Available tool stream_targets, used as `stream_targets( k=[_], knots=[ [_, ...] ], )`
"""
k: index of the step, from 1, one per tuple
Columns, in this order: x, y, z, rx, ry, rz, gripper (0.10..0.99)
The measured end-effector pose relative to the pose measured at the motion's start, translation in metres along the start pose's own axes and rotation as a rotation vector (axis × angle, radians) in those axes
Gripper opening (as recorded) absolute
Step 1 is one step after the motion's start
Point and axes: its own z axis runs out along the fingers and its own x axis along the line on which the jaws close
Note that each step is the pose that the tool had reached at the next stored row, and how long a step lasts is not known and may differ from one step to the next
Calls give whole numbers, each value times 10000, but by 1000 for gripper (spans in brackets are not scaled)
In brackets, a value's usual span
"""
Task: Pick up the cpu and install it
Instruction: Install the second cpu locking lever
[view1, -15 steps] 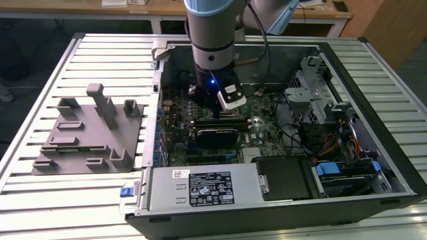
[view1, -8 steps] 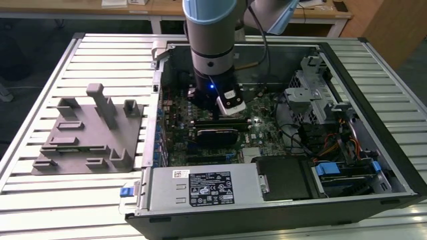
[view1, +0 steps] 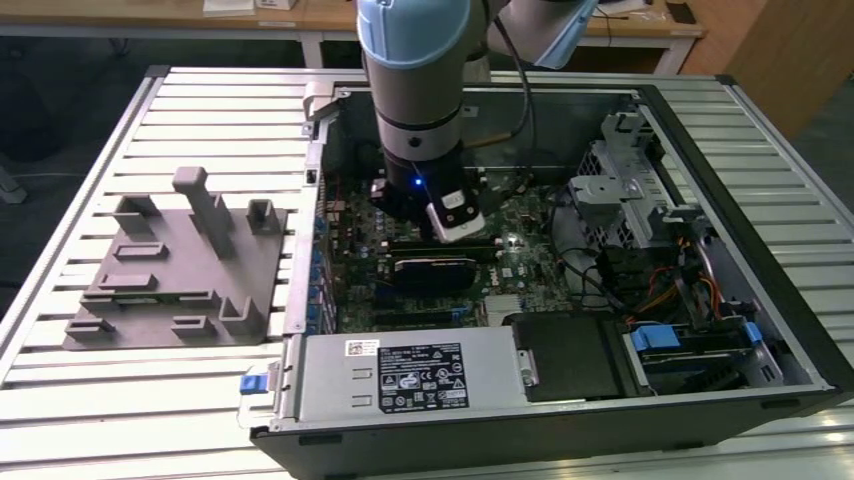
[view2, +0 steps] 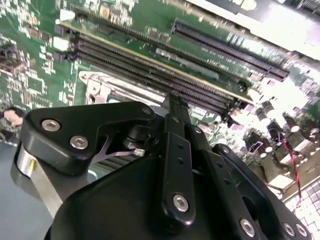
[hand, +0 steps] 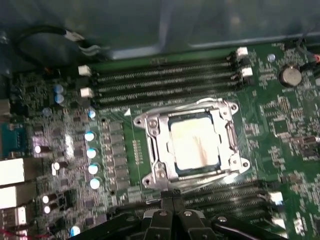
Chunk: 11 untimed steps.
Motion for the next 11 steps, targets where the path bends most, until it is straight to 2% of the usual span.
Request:
stream_targets(
  k=[2,6,8,11],
  knots=[
    [8,-5,13,-196,36,-10,106],
    [38,-28,36,-412,73,-20,106],
    [37,-49,41,-486,87,-25,106],
    [30,-88,42,-541,97,-34,106]
  ],
)
